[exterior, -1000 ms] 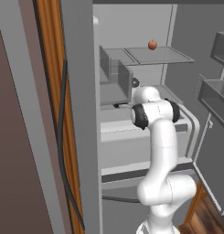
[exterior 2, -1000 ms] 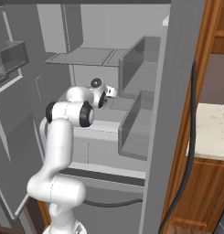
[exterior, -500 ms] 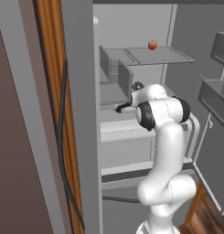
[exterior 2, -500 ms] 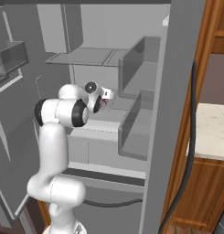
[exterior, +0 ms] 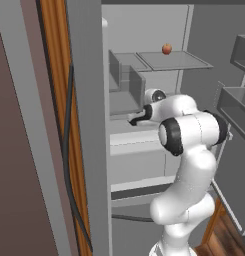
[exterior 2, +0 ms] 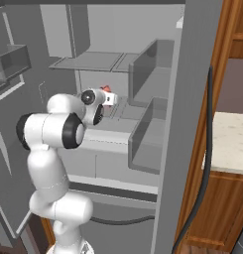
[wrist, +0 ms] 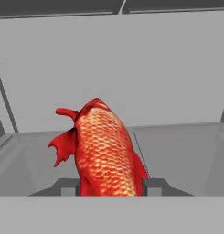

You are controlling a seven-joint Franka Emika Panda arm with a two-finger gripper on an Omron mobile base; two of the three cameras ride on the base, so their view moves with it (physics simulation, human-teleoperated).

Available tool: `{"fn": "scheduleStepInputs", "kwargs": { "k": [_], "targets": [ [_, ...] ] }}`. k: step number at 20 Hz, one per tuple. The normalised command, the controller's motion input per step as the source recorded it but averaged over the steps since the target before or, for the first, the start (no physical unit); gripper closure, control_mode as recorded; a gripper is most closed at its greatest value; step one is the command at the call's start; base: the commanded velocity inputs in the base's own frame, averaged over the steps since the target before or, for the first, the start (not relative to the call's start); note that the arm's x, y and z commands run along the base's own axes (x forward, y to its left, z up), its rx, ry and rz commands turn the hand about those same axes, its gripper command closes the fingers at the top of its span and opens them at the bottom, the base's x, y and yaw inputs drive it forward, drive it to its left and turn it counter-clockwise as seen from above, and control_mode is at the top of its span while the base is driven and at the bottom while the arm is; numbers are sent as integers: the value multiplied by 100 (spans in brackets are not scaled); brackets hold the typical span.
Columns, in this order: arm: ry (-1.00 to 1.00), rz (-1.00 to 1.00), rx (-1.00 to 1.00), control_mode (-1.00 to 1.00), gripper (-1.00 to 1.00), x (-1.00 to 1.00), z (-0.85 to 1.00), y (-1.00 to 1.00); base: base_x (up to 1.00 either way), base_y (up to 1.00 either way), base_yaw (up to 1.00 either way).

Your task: Take the fish out of the fridge, briefly rinse it in the sink, and place it on the tray next to the sink.

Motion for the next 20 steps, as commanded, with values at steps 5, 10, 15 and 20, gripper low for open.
{"fn": "scheduleStepInputs", "kwargs": {
  "k": [5,10,15,20],
  "targets": [
    [0,0,0,-100,100,-99,94,0,0,0,0],
    [5,0,0,-100,100,-100,65,0,0,0,0],
    [17,0,0,-100,100,-100,35,0,0,0,0],
    [30,0,0,-100,100,-100,34,2,0,0,0]
  ]
}}
